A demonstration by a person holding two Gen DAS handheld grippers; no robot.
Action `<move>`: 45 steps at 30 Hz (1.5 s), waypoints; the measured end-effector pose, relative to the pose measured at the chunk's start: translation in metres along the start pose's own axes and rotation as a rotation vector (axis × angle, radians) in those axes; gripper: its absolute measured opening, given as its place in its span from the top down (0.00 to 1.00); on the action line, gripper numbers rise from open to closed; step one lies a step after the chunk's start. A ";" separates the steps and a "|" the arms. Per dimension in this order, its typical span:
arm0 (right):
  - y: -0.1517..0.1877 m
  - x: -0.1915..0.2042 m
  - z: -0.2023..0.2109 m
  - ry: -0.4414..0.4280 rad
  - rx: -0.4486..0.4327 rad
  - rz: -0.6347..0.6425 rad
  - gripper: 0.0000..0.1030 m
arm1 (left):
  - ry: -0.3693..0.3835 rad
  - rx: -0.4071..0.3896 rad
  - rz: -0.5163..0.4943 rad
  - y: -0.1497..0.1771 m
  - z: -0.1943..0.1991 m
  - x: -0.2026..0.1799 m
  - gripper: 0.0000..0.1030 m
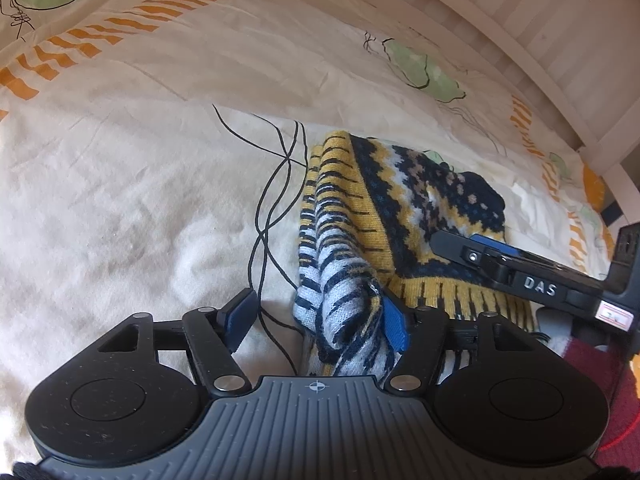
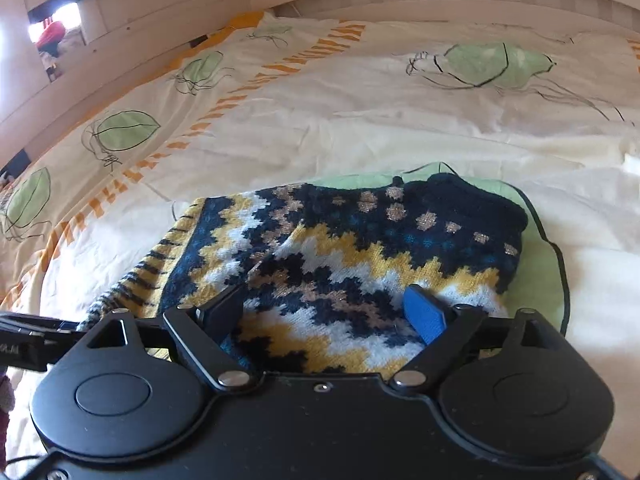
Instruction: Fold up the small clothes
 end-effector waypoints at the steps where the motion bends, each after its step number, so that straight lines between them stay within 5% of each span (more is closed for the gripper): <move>1: -0.001 -0.002 0.005 -0.004 -0.022 -0.009 0.15 | 0.006 -0.003 -0.004 -0.001 0.002 -0.001 0.38; 5: 0.002 -0.014 0.042 -0.027 -0.116 -0.103 0.04 | 0.042 -0.016 -0.069 -0.007 0.013 -0.010 0.38; 7: 0.005 -0.024 0.056 -0.040 -0.129 -0.156 0.02 | 0.051 -0.028 -0.091 -0.009 0.018 -0.011 0.30; 18: 0.026 -0.059 0.064 -0.120 -0.038 -0.379 0.00 | 0.132 0.117 -0.072 0.023 0.003 -0.006 0.22; 21: 0.026 -0.059 0.054 -0.160 -0.012 -0.421 0.00 | 0.165 0.114 -0.079 0.022 -0.002 -0.012 0.11; 26: 0.028 -0.056 0.036 -0.189 0.024 -0.426 0.00 | 0.276 0.123 -0.026 0.019 -0.014 -0.024 0.09; 30: 0.026 -0.053 0.026 -0.226 0.026 -0.440 0.00 | 0.294 0.125 -0.038 0.021 -0.025 -0.031 0.07; 41: 0.029 -0.045 0.022 -0.291 0.051 -0.417 0.00 | 0.337 0.123 -0.032 0.023 -0.026 -0.038 0.07; 45: 0.037 -0.043 0.031 -0.305 0.059 -0.399 0.00 | 0.342 0.139 0.000 0.023 -0.025 -0.031 0.25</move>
Point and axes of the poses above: each gripper's, at about its wrist camera, not at the fingertips, and z roughly against the way its jaws point, x to its left, y to its underside, the point moved 7 cm from there along -z, roughly the way its jaws point, and after that the axes turned 7 degrees about -z, right-handed, at the moved point
